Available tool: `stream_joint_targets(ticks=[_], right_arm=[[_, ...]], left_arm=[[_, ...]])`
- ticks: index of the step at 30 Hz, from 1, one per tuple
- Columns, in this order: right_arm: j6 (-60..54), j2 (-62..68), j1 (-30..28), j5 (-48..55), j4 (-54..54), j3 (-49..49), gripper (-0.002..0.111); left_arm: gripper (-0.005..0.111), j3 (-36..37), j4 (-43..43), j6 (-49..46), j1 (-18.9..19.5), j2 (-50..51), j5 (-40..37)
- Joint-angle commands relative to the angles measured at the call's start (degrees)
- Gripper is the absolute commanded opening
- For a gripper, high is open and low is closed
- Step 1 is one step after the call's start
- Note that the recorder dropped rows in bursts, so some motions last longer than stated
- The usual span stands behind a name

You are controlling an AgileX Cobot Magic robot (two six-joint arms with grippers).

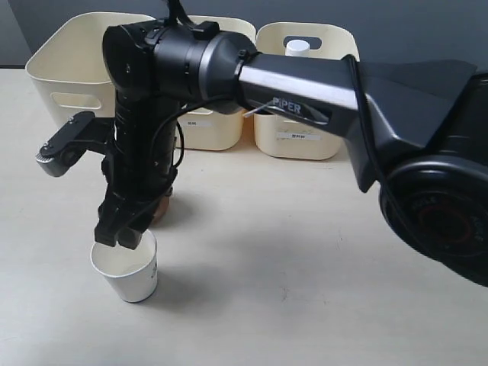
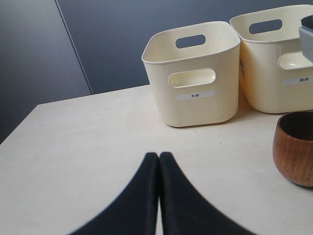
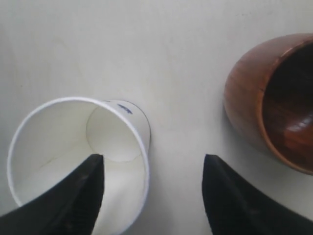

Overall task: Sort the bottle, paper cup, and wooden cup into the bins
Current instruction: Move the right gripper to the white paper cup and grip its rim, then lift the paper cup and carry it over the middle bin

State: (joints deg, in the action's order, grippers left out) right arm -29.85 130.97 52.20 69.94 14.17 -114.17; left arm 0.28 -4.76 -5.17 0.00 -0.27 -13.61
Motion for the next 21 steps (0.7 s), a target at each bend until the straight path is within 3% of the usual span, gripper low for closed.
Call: stream_joint_targets(ticks=[1,4,5,15,21], right_arm=[[-0.13,0.7,-0.06,0.02,-0.57,0.19,0.048],[-0.25,0.48,-0.06,0.02,-1.9,0.19,0.02],[-0.37,-0.23,-0.06,0.02,-2.59,0.19,0.002],[-0.76,-11.83,-0.06,-1.83,-6.05,0.19,-0.001],[11.81,-16.49,-0.16,-15.69,-20.86,0.19,-0.001]], left_arm=[[0.0,-0.28,0.14,0.07,-0.23,0.27,0.3],[0.0,-0.28,0.14,0.07,-0.23,0.27,0.3],[0.0,-0.28,0.14,0.07,-0.23,0.27,0.3],[0.0,-0.28,0.14,0.07,-0.23,0.27,0.3],[0.0,-0.28,0.14,0.07,-0.23,0.27,0.3]])
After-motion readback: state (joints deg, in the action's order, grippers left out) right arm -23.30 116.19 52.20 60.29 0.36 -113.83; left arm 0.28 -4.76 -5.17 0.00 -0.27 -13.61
